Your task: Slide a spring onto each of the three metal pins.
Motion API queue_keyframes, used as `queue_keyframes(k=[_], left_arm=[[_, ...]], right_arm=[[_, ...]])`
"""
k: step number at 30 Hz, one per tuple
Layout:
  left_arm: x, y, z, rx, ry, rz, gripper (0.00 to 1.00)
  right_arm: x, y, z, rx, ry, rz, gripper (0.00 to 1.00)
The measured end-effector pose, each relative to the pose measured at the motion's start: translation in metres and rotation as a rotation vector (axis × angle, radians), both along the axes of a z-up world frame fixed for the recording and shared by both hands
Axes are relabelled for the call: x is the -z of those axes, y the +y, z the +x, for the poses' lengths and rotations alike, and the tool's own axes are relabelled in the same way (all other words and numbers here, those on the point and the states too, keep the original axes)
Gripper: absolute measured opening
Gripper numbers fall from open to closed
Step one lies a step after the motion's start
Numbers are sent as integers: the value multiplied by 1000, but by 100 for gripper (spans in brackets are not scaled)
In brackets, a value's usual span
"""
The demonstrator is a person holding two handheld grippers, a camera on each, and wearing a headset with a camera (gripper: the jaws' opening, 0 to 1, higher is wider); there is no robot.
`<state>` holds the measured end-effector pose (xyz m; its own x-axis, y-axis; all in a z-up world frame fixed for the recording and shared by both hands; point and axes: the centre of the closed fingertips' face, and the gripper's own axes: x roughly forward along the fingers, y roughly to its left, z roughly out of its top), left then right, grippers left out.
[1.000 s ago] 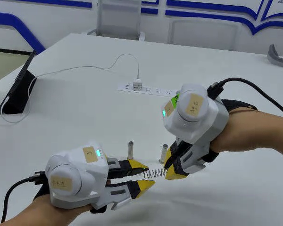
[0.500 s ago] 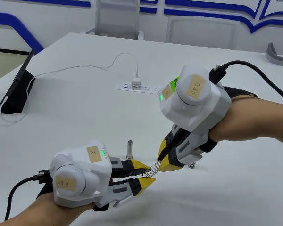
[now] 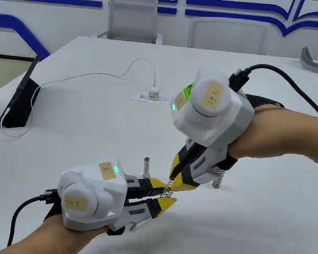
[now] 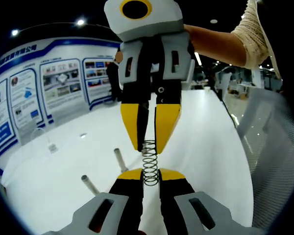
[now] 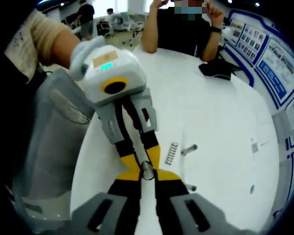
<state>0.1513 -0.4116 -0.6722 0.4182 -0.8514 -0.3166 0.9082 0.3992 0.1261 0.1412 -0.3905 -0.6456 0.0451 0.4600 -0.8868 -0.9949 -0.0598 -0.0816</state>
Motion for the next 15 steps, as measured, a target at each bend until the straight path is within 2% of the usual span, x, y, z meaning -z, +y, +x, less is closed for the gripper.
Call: queue_keyframes(k=[2,6,13,15], left_arm=[[0,0,1,-4,-1,-2,13],[1,2,2,-15,22,-10,22],[-1,13,6,-65,55,-40,33],[-2,17,7,-75,56,-48,35]], right_arm=[[0,-2,2,2,-3,-5,11],[0,-5,7,13,-10,-13,11],[-1,-10,12,30,-15,-18,11],[-2,-10,13,33,-17,-18,11]])
